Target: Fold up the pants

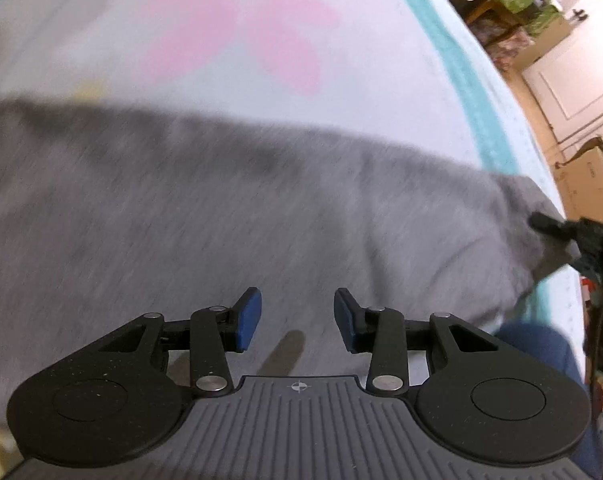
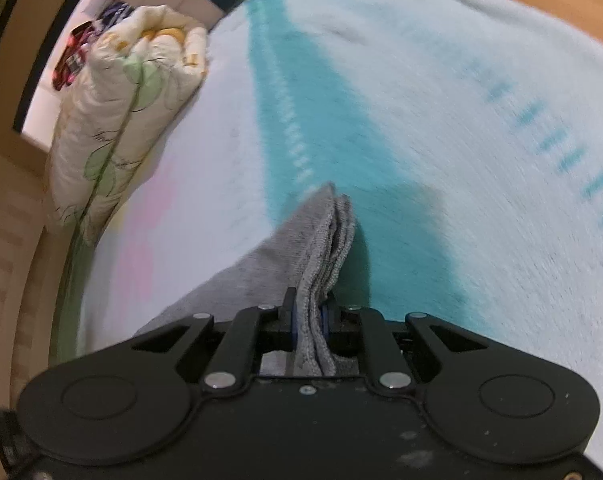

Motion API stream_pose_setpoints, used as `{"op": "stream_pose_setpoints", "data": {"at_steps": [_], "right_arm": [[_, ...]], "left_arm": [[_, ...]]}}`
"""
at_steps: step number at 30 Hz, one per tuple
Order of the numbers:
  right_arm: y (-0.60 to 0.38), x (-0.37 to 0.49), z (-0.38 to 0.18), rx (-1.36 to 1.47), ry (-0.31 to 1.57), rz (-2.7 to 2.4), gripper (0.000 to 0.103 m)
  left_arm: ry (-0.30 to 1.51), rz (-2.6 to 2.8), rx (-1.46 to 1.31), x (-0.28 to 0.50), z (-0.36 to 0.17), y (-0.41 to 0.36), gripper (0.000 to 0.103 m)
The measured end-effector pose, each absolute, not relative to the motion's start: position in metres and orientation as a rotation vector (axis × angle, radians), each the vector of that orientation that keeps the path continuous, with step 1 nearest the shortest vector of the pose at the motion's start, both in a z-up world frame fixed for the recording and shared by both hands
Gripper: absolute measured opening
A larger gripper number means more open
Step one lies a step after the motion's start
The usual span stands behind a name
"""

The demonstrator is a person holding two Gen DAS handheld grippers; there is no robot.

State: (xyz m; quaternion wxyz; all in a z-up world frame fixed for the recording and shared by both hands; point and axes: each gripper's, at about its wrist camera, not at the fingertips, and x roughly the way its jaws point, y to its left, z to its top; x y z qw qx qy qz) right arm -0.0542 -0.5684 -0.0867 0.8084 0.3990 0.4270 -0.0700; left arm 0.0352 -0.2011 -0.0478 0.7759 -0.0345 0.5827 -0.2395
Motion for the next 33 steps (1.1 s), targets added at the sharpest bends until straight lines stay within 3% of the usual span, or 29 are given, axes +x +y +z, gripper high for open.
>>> {"op": "stream_pose_setpoints", "data": {"at_steps": [7, 15, 27, 33], "right_arm": [[-0.548, -0.040, -0.035, 0.721, 0.889, -0.099, 0.012], [-0.526, -0.035, 0.008, 0.656, 0.861, -0.048, 0.012], [-0.403, -0.011, 0.072, 0.559, 0.843, 0.155, 0.012], [-0.308, 0.008, 0.050, 0.535, 0.899, 0.296, 0.012]], "left_arm": [[1.208, -0.483, -0.106, 0.091, -0.057, -0.249, 0.039], [1.195, -0.487, -0.037, 0.104, -0.062, -0.267, 0.039], [1.196, -0.396, -0.210, 0.076, -0.045, -0.139, 0.039], [1.192, -0.283, -0.301, 0.057, -0.043, -0.064, 0.040]]}}
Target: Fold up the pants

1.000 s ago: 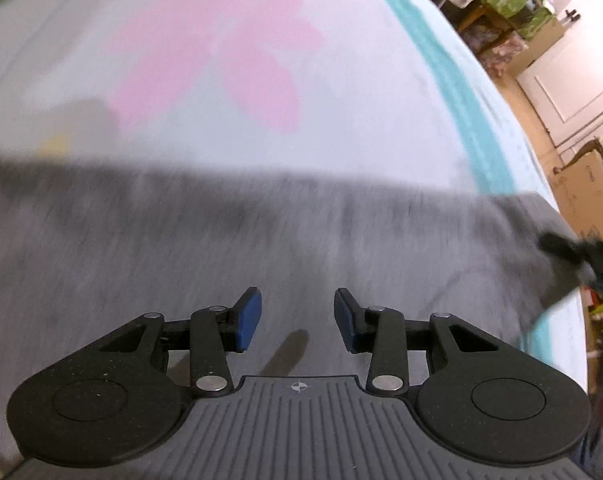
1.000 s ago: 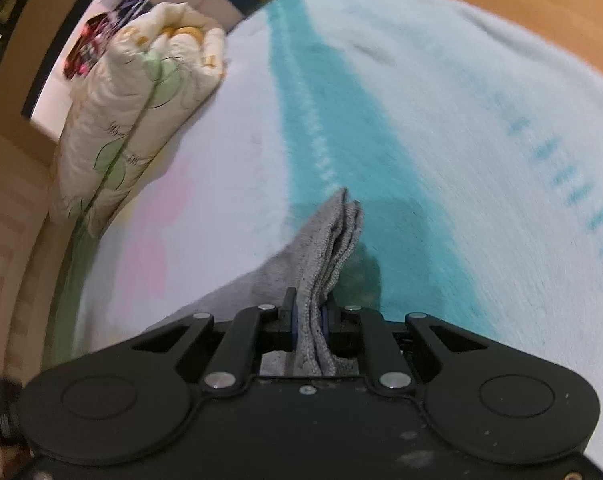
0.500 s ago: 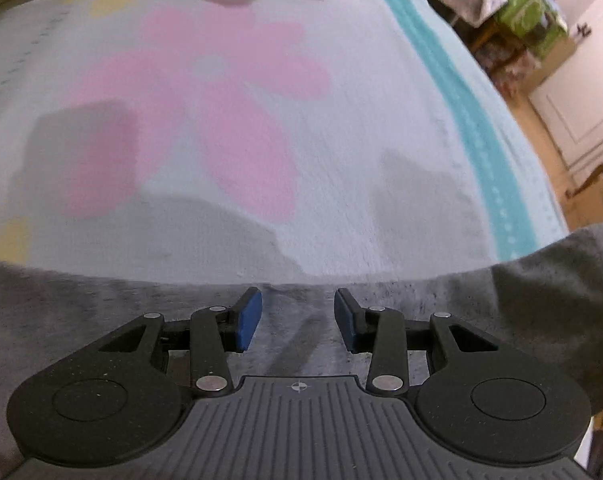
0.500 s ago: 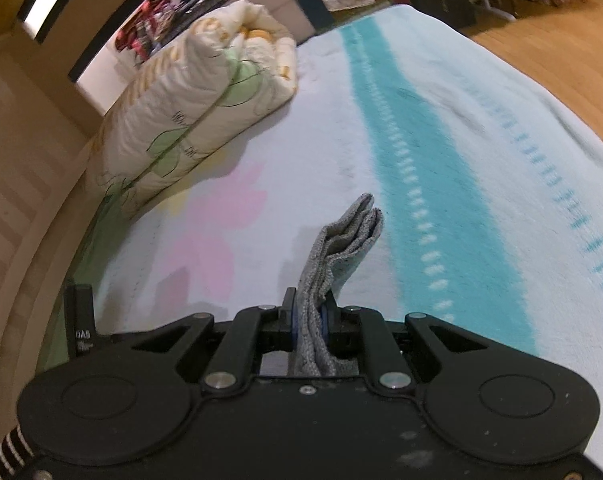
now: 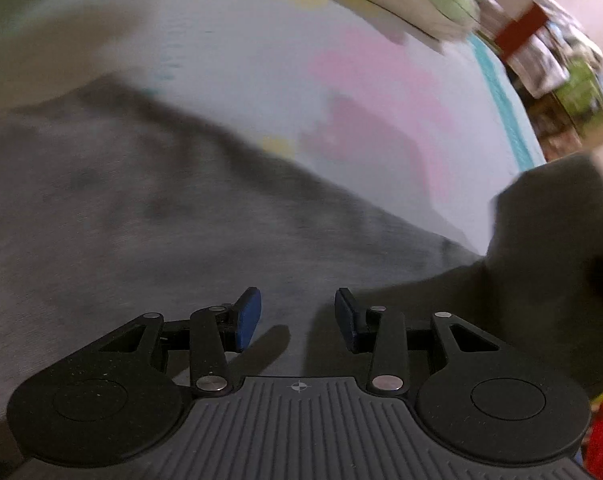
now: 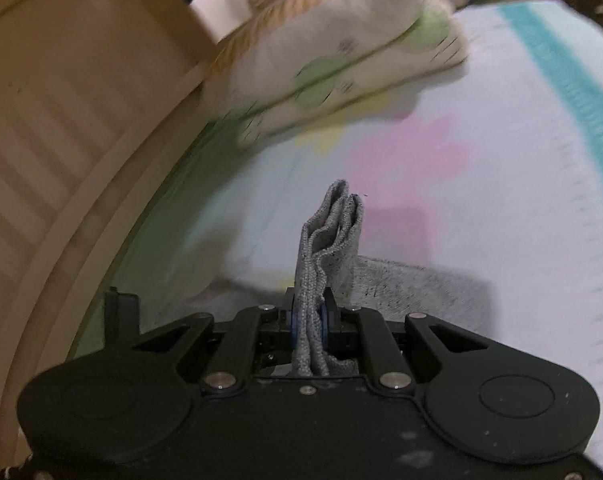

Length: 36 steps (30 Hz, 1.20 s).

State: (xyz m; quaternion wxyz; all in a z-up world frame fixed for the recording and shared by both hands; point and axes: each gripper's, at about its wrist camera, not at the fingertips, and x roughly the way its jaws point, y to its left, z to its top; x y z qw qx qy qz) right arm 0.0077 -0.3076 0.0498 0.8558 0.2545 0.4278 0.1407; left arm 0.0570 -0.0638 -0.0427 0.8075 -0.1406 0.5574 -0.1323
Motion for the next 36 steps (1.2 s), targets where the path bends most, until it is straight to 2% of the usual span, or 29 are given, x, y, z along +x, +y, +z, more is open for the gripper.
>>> {"op": "stream_pose_setpoints", "data": {"at_steps": [9, 11, 13, 17, 20, 23, 25, 28, 32, 36], "right_arm": [[-0.199, 0.014, -0.026, 0.410, 1.024, 0.328, 0.015], [-0.189, 0.013, -0.036, 0.383, 1.040, 0.339, 0.024], [-0.187, 0.009, -0.036, 0.384, 1.034, 0.354, 0.050], [-0.206, 0.004, -0.010, 0.388, 0.955, 0.365, 0.053], [-0.232, 0.001, 0.007, 0.355, 0.918, 0.326, 0.053], [-0.263, 0.007, 0.006, 0.309, 0.961, 0.245, 0.048], [-0.286, 0.006, -0.002, 0.298, 1.019, 0.195, 0.033], [-0.313, 0.011, -0.021, 0.278, 1.133, 0.098, 0.022], [-0.341, 0.005, -0.043, 0.311, 1.244, -0.006, 0.019], [-0.352, -0.006, -0.030, 0.360, 1.225, -0.016, 0.020]], "left_arm": [[1.188, -0.185, -0.357, 0.044, -0.043, -0.013, 0.040], [1.177, -0.178, -0.366, 0.040, -0.040, -0.006, 0.040], [1.170, -0.180, -0.373, 0.038, -0.037, -0.004, 0.040], [1.152, -0.184, -0.383, 0.033, -0.034, -0.005, 0.040], [1.118, -0.183, -0.389, 0.028, -0.028, -0.004, 0.040], [1.116, -0.199, -0.392, 0.028, -0.025, -0.014, 0.040], [1.141, -0.229, -0.375, 0.027, -0.030, -0.024, 0.040], [1.185, -0.267, -0.323, 0.024, -0.040, -0.041, 0.040], [1.226, -0.280, -0.256, 0.017, -0.055, -0.056, 0.043], [1.226, -0.284, -0.246, 0.019, -0.057, -0.057, 0.045]]}}
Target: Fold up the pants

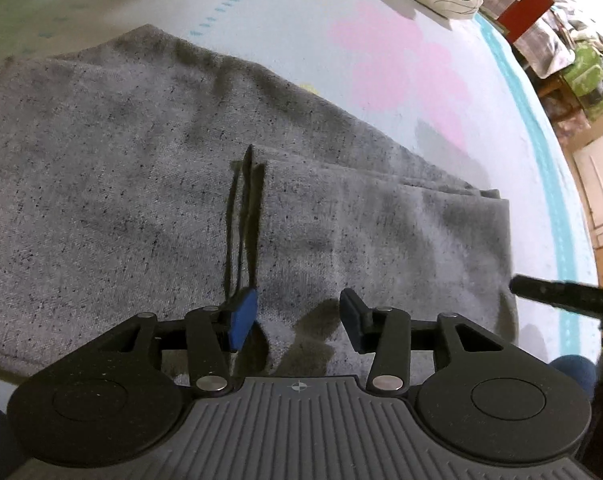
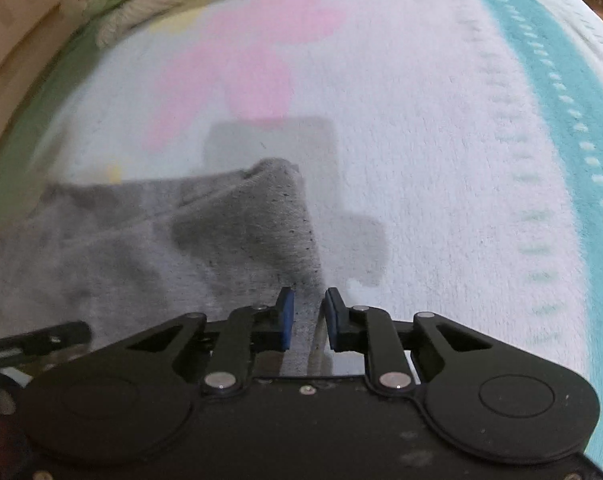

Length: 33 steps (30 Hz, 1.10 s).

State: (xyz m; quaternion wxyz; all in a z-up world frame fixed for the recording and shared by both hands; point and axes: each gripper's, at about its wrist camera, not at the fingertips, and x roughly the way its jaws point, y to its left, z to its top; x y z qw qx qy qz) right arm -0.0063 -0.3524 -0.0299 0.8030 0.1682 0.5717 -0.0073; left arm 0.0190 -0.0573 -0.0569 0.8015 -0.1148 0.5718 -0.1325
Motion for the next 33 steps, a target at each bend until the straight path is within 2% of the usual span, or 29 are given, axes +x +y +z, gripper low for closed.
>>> {"op": "stream_pose_setpoints", "data": {"at_steps": [4, 10, 14, 16, 22, 27, 29, 33], "right_arm": [[-0.341, -0.024, -0.013, 0.373, 1.239, 0.037, 0.021], [-0.318, -0.029, -0.036, 0.306, 1.390, 0.009, 0.019], [-0.319, -0.028, -0.038, 0.298, 1.405, 0.014, 0.021], [-0.317, -0.027, -0.034, 0.316, 1.371, 0.011, 0.021], [-0.324, -0.031, 0.001, 0.321, 1.109, 0.032, 0.024], [-0.326, 0.005, -0.015, 0.353, 1.074, 0.026, 0.024], [-0.323, 0.023, -0.027, 0.342, 1.074, 0.002, 0.024], [-0.326, 0.037, -0.045, 0.354, 1.120, -0.047, 0.020]], "left_arm": [[1.226, -0.283, -0.264, 0.019, -0.059, -0.054, 0.045], [1.204, -0.290, -0.278, 0.011, -0.061, -0.048, 0.045], [1.193, -0.289, -0.303, 0.005, -0.062, -0.043, 0.046], [1.190, -0.290, -0.307, 0.003, -0.062, -0.041, 0.046], [1.182, -0.294, -0.301, 0.001, -0.060, -0.041, 0.047], [1.177, -0.297, -0.326, 0.000, -0.060, -0.038, 0.048], [1.169, -0.308, -0.351, 0.000, -0.060, -0.034, 0.051], [1.145, -0.405, -0.448, 0.000, -0.066, -0.025, 0.084]]}}
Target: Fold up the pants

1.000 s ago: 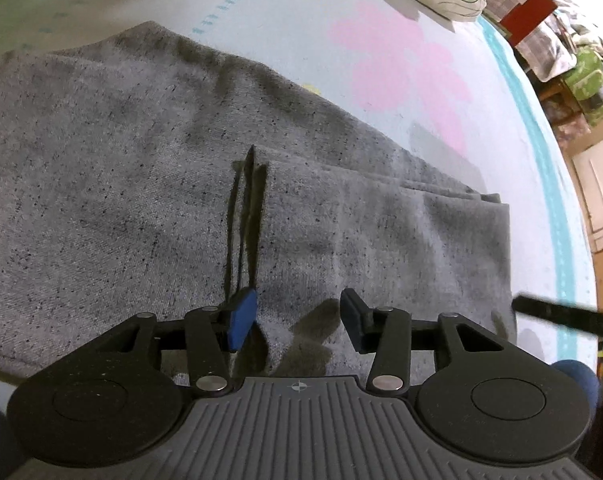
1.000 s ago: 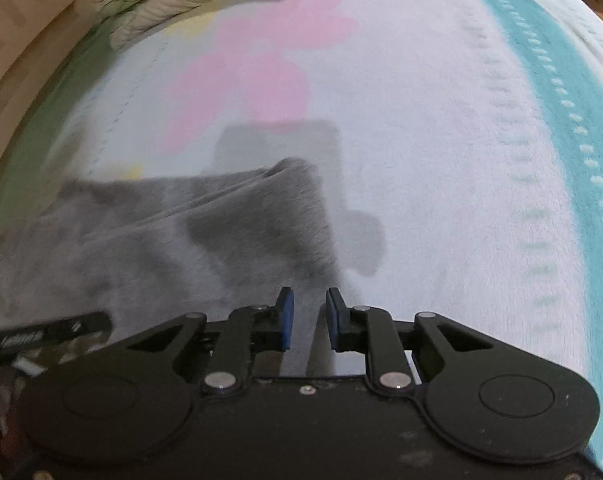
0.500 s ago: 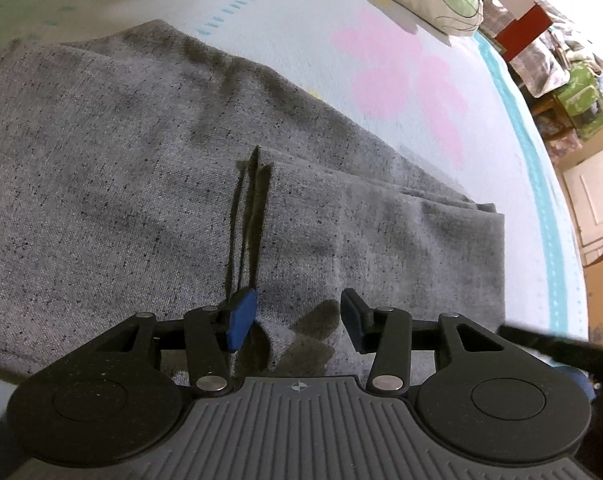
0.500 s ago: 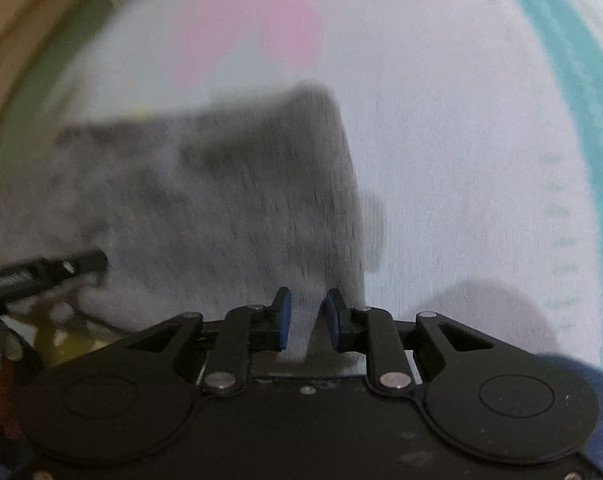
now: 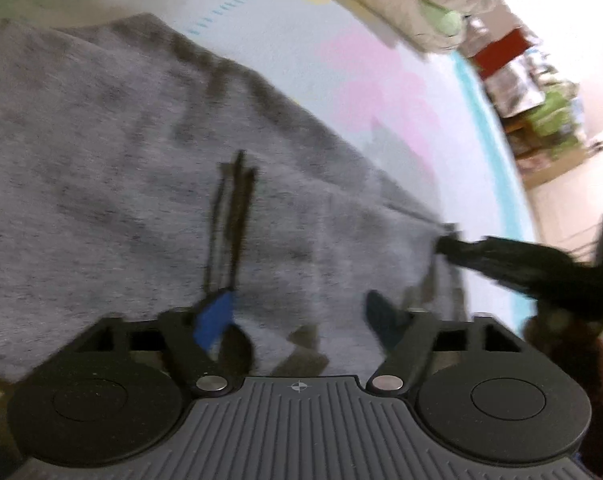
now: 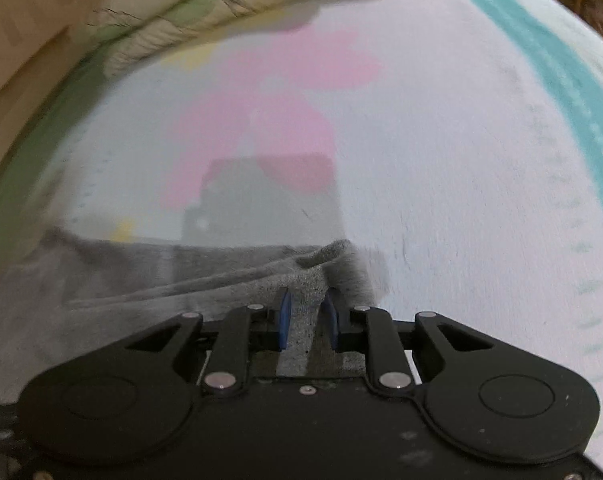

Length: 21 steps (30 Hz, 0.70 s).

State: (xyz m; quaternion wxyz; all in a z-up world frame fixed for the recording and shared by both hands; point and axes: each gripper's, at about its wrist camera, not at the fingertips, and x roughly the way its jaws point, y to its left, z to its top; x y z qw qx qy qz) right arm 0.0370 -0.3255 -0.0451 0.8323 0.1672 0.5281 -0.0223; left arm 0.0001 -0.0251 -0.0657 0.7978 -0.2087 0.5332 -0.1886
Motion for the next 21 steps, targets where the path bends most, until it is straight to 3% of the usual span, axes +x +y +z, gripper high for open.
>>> {"op": "stream_pose_setpoints", "data": {"at_steps": [5, 9, 11, 13, 21], "right_arm": [[-0.316, 0.030, -0.045, 0.280, 1.099, -0.029, 0.024], [-0.304, 0.026, -0.039, 0.221, 1.096, -0.012, 0.037], [-0.297, 0.024, -0.031, 0.213, 1.071, -0.004, 0.038], [-0.290, 0.024, -0.022, 0.214, 1.036, 0.024, 0.038], [-0.232, 0.032, -0.004, 0.214, 1.007, 0.178, 0.040]], "left_arm": [[1.115, -0.415, -0.437, -0.002, -0.057, -0.015, 0.085], [1.024, -0.355, -0.431, -0.006, -0.028, 0.011, 0.085], [0.967, -0.319, -0.455, -0.006, -0.008, 0.034, 0.086], [0.921, -0.265, -0.451, -0.005, 0.010, 0.061, 0.094], [0.858, 0.015, -0.498, -0.016, 0.032, 0.188, 0.094]]}}
